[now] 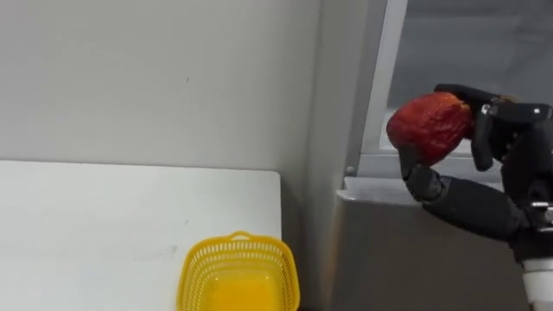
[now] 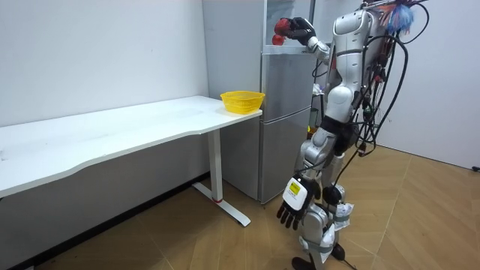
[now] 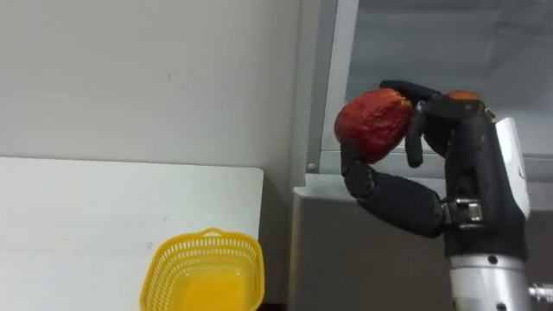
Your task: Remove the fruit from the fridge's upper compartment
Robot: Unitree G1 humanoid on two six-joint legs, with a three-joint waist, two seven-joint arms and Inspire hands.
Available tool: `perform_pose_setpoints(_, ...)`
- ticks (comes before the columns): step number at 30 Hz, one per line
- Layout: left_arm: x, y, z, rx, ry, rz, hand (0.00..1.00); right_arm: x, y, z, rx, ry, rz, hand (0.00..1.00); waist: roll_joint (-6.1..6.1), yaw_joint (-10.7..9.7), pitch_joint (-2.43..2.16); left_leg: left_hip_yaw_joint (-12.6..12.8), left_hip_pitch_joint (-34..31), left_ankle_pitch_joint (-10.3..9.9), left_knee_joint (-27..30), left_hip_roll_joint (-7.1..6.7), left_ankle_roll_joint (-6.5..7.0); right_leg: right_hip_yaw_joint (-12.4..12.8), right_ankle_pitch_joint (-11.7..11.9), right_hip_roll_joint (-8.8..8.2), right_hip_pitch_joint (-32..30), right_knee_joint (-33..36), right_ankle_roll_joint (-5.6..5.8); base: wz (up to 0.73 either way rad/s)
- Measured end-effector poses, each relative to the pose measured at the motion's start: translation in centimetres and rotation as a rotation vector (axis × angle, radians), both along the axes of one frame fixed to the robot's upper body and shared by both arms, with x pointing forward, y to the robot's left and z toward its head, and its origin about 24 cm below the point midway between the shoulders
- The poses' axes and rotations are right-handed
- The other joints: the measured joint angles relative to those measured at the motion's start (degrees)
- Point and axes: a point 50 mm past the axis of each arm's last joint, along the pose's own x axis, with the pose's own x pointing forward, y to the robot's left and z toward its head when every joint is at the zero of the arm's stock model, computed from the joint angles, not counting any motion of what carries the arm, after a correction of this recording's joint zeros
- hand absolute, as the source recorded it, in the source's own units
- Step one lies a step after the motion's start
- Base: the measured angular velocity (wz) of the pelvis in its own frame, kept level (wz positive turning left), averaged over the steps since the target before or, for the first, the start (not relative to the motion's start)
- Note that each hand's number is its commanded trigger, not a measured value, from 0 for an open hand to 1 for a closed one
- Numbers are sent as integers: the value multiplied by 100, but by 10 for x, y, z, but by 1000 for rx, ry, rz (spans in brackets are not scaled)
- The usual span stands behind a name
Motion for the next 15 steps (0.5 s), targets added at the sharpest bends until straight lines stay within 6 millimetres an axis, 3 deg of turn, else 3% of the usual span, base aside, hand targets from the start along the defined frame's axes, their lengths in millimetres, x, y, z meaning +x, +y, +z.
perform_pose_setpoints(3,0,-5,-1,-19,-1,-22,0,-5,2,-4,-28,4,-28,100,83,-10,7,82,-4,0,-11,8,0,55,1,7,-59,57,-3,-11)
perform_pose_setpoints(8,8,-6,-2,-14,-33,-29,0,-16,15,0,-134,-61,-57,100,105,-16,0,131,-63,1,-56,7,0,89,-2,-9,-172,97,-5,-6)
perform_pose_setpoints(12,10,-9,-3,-24,-21,-88,0,-21,35,2,-249,-112,-14,100,65,5,-1,146,-80,5,-2,3,-4,146,-2,3,-197,123,-5,-3)
perform_pose_setpoints(15,15,-14,-5,-47,-12,-138,0,-22,51,-2,-304,-104,45,100,-29,37,19,148,-101,5,28,1,-4,170,-1,6,-188,90,-4,0)
